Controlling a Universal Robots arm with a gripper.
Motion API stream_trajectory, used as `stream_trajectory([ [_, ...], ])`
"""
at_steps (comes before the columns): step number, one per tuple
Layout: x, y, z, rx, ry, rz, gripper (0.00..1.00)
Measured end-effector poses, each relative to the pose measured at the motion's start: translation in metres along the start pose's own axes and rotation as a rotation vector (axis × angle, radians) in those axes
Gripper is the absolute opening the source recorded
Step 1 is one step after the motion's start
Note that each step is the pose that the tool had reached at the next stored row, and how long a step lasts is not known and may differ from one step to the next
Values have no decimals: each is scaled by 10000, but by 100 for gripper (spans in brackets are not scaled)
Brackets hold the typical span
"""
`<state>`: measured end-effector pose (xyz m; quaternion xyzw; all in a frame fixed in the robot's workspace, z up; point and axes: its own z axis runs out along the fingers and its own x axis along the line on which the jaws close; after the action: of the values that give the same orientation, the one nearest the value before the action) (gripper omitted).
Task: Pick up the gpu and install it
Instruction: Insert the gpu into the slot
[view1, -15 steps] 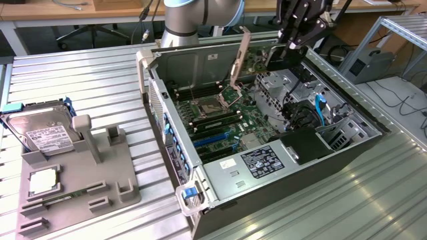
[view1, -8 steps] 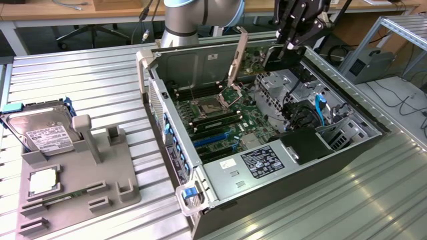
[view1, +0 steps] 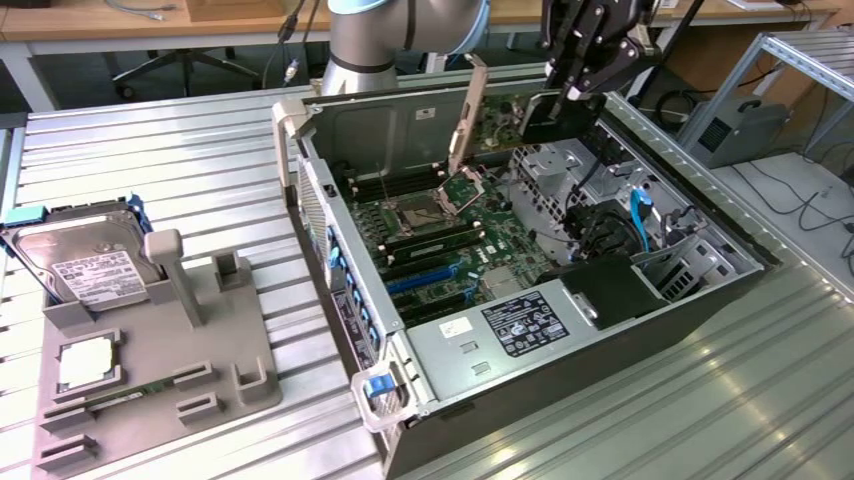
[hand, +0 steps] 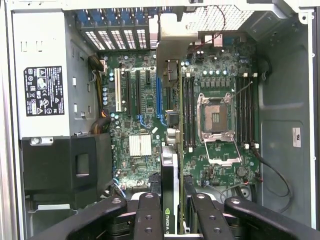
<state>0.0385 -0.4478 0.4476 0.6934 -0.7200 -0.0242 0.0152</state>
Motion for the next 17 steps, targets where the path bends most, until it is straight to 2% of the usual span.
stream_trajectory([
  [4,2,53,5,0,-1,0,27],
  [12,9,217,18,-1,0,0,27],
  [17,9,236,20,-3,0,-1,27],
])
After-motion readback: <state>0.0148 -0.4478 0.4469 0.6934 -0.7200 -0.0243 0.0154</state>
